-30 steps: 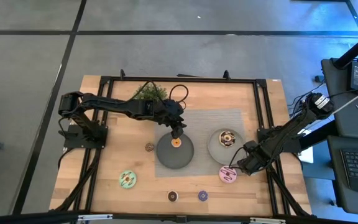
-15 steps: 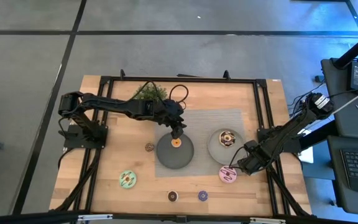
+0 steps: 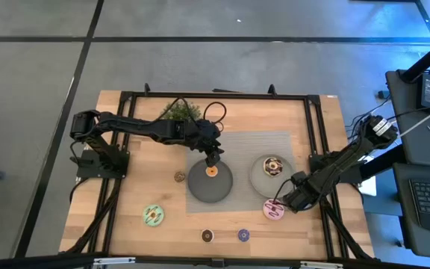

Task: Pick & Place donuts
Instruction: Put the large blue donut on the light gray plate

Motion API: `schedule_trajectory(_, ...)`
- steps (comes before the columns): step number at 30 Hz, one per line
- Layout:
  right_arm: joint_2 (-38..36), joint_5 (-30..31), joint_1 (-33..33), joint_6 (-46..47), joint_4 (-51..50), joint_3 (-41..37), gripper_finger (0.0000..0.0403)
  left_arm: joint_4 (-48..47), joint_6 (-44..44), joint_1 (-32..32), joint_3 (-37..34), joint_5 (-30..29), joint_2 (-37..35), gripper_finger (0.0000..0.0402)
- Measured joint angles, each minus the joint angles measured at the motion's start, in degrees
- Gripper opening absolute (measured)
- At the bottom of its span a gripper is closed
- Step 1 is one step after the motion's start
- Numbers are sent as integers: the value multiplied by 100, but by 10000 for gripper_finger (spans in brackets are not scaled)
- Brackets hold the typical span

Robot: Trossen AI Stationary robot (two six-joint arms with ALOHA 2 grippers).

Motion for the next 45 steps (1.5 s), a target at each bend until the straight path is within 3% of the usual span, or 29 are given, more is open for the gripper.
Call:
schedule_trajectory(6,-33,-17,0,-7,-14,2,148,0,0,1,0,0,0,163)
schedule_trajectory(18,-71,-122,0,-484,-211,66,44,0,0,1,0,0,0,162)
schedule_trajectory(25,-142,-137,0,-732,-1290,798,41,2,-2,1,0,0,0,166)
schedule_trajectory(29,-149,409,-72,-791,-1463,1223,44,17,0,1,0,0,0,164)
schedule_trajectory(37,-147,1478,-923,-2092,-1060,1499,37,17,-2,-29,0,0,0,165)
schedule_trajectory(45,185,1635,-1847,-3763,-664,1501,36,10,-3,-126,0,1,0,163)
